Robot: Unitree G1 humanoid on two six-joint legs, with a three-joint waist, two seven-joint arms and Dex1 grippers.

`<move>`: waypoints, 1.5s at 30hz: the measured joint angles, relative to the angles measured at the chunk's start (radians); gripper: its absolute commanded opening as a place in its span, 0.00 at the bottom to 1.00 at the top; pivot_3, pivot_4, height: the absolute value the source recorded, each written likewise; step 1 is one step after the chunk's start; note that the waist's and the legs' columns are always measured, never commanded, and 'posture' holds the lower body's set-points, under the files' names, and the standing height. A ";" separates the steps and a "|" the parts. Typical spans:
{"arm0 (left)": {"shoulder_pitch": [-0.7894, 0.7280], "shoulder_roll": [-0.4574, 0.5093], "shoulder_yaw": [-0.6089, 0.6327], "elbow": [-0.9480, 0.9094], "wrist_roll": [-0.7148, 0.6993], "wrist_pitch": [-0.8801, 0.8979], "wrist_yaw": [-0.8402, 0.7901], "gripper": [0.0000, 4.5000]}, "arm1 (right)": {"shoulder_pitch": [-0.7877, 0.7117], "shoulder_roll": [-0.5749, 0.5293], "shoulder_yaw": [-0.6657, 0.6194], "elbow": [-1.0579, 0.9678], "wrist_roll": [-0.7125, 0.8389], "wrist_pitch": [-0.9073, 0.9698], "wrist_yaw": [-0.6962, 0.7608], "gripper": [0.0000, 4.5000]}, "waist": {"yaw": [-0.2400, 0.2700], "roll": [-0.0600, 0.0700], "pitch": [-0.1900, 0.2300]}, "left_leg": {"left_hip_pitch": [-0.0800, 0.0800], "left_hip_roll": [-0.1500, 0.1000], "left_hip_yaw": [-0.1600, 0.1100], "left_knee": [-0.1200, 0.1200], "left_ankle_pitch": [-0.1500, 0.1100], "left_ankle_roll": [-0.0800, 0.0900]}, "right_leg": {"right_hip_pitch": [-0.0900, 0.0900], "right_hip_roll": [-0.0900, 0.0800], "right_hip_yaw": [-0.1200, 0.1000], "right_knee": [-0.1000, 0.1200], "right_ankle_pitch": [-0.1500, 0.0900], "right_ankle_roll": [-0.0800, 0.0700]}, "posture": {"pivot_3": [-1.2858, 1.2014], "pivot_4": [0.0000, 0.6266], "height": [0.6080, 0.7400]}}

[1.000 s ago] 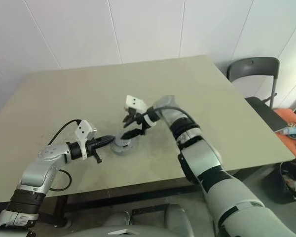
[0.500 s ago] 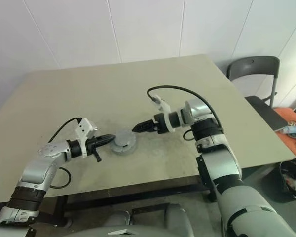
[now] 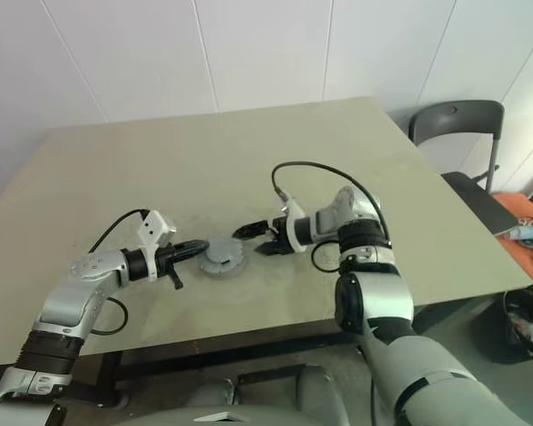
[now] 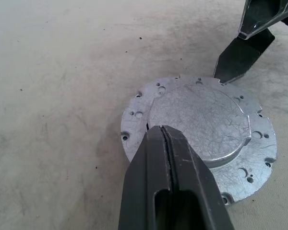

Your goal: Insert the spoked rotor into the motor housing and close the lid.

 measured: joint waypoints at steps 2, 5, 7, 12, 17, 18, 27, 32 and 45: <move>0.001 0.000 -0.001 -0.001 0.000 0.000 0.000 0.00 | 0.004 0.009 -0.043 0.008 0.015 -0.004 -0.038 0.99 | 0.000 0.000 0.000 | 0.000 0.000 0.000 0.000 0.000 0.000 | 0.000 0.000 0.000 0.000 0.000 0.000 | 0.52 0.00 1.00; 0.002 0.000 0.000 -0.002 0.000 0.000 0.001 0.00 | 0.032 0.016 -0.064 0.008 0.038 -0.014 -0.070 0.99 | 0.000 0.000 0.000 | 0.000 0.000 0.000 0.000 0.000 0.000 | 0.000 0.000 0.000 0.000 0.000 0.000 | 0.52 0.00 1.00; 0.003 0.000 0.001 -0.002 0.000 0.000 0.001 0.00 | 0.055 0.023 -0.063 0.008 0.047 -0.015 -0.086 0.99 | -0.001 0.000 0.000 | 0.000 0.000 0.000 0.000 0.000 0.000 | 0.000 0.000 0.000 0.000 0.000 -0.001 | 0.52 0.00 1.00; 0.003 0.000 0.001 -0.002 0.000 0.000 0.001 0.00 | 0.076 0.021 -0.063 -0.005 0.084 -0.021 -0.109 0.99 | -0.001 0.000 0.000 | 0.001 0.000 0.000 0.000 0.000 0.000 | 0.001 0.000 0.000 0.000 0.000 -0.001 | 0.52 0.00 1.00; 0.003 0.001 0.002 0.002 0.000 0.000 0.001 0.00 | 0.086 0.025 -0.065 -0.007 0.108 -0.032 -0.130 0.99 | -0.001 0.000 0.000 | 0.001 0.000 0.000 0.000 0.000 0.000 | 0.001 0.000 0.000 0.000 -0.001 -0.001 | 0.52 0.00 1.00; 0.003 0.001 0.003 0.003 0.000 0.000 0.001 0.00 | 0.088 0.033 -0.074 -0.006 0.117 -0.037 -0.139 0.99 | -0.001 0.000 0.000 | 0.002 0.000 0.000 0.000 0.000 0.000 | 0.002 0.000 0.000 0.000 -0.001 -0.002 | 0.52 0.00 1.00; 0.002 0.001 0.003 0.005 0.000 -0.001 -0.001 0.00 | 0.093 0.063 -0.122 0.019 0.142 -0.084 -0.201 0.80 | -0.001 0.000 0.000 | 0.002 0.000 0.000 0.000 0.000 0.000 | 0.002 0.000 0.000 0.000 -0.001 -0.002 | 0.52 0.00 1.00; 0.003 0.002 0.006 0.005 -0.001 -0.001 -0.001 0.00 | 0.099 0.060 -0.148 0.039 0.158 -0.093 -0.222 0.42 | -0.002 0.000 0.000 | 0.001 0.000 0.000 0.000 0.000 0.000 | 0.001 0.000 0.000 0.000 -0.001 -0.002 | 0.52 0.00 1.00; 0.074 -0.150 0.168 -0.018 -0.181 0.125 0.125 0.00 | 0.110 0.058 -0.181 -0.002 0.217 -0.030 -0.255 0.25 | -0.002 0.000 0.000 | -0.004 0.001 -0.001 0.000 0.000 0.000 | -0.003 0.000 0.000 -0.001 0.000 0.000 | 0.52 0.00 1.00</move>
